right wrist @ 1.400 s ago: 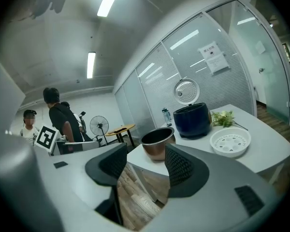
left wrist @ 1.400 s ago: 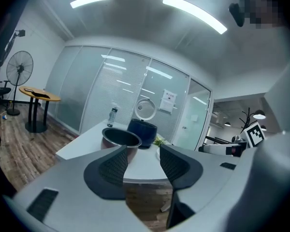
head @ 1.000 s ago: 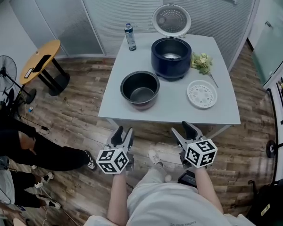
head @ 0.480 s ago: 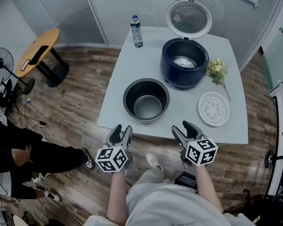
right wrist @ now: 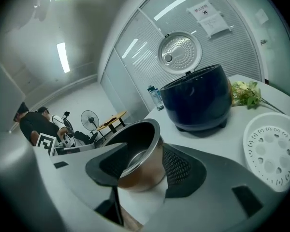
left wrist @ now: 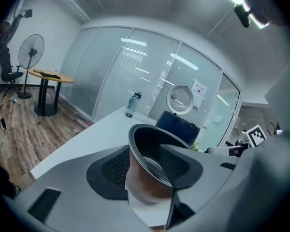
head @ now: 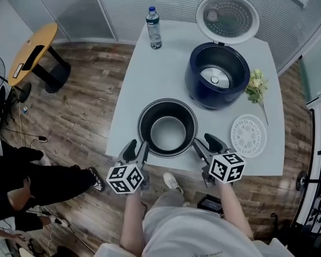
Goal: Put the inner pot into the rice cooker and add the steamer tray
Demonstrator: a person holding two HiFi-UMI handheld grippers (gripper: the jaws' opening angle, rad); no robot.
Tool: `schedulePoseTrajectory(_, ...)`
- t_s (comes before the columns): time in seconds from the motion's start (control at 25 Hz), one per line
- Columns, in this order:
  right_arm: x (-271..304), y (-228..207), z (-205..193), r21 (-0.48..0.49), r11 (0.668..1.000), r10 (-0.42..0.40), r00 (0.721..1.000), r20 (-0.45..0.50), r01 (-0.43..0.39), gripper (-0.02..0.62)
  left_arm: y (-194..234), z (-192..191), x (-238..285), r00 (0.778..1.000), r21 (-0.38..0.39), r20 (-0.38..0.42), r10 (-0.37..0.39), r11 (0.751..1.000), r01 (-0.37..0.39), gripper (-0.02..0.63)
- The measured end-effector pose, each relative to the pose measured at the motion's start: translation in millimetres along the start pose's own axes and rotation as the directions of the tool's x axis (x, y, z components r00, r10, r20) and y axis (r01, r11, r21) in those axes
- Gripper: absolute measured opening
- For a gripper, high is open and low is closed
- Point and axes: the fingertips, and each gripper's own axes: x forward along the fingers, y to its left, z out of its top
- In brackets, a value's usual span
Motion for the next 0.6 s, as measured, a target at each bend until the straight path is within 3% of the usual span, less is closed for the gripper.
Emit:
schedulePoseTrajectory(0.44, 56, -11, 2, 0.052, 0.998, -0.021, 0.998, -0.054, 0.024, 0.236, 19, 5, 43, 0.999, -0.014, -0.048, -0.026, 1.0, 0.025, 0.198)
schedulePoseTrajectory(0.48, 58, -11, 0, 0.053, 0.998, -0.026, 0.998, -0.063, 0.03, 0.233, 19, 4, 45, 0.998, -0.01, -0.057, -0.03, 0.999, 0.03, 0.171)
schedulePoseTrajectory(0.52, 60, -12, -2, 0.052, 0.998, -0.034, 0.997, -0.072, 0.038, 0.222, 19, 3, 46, 0.997, -0.008, -0.066, -0.037, 0.999, 0.036, 0.13)
schedulePoseTrajectory(0.6, 63, -13, -4, 0.053, 0.997, -0.047, 0.995, -0.085, 0.051, 0.144, 18, 3, 48, 0.996, -0.015, -0.075, -0.049, 0.999, 0.048, 0.12)
